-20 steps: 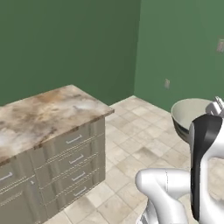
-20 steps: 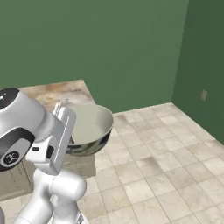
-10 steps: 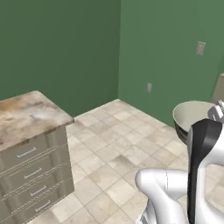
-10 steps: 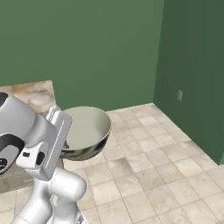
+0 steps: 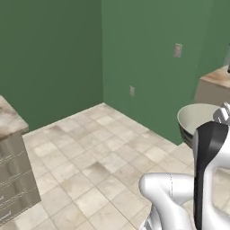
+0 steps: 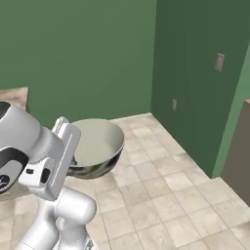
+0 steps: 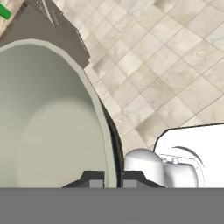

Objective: Clear the mugs and bowl far away from the sink.

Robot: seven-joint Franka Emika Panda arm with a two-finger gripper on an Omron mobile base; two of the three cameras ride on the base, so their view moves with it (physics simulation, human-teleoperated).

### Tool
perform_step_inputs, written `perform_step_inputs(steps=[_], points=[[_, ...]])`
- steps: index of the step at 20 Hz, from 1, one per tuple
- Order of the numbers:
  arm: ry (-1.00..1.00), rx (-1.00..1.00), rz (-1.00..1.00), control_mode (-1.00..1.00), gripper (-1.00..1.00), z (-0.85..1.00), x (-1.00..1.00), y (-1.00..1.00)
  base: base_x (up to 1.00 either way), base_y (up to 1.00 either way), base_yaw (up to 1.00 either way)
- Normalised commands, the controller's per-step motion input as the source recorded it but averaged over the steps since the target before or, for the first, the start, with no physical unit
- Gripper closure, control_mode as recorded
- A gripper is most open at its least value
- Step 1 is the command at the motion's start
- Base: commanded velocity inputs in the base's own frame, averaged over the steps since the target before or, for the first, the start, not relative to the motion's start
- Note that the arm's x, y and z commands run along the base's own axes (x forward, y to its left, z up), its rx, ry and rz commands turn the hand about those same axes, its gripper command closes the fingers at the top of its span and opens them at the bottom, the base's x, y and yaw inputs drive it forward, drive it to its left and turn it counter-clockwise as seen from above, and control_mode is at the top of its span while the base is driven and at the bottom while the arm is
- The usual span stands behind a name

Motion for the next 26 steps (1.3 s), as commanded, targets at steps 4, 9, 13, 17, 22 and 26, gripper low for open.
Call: perform_step_inputs(steps=[4,9,13,17,22,26], points=[[0.00,0.00,0.00,1.00,1.00,0.00,0.00,0.00,-0.31,-1.00,0.00],[0.00,0.00,0.00,1.00,1.00,0.00,0.00,0.00,-0.20,-1.00,0.00],[0.00,0.00,0.00,1.00,1.00,0.00,0.00,0.00,-0.14,-1.00,0.00],[0.00,0.00,0.00,1.00,1.00,0.00,0.00,0.00,-0.05,-1.00,0.01],[0.00,0.00,0.00,1.00,1.00,0.00,0.00,0.00,-0.02,-1.00,0.01],[0.00,0.00,0.00,1.00,1.00,0.00,0.00,0.00,0.00,-1.00,0.00]])
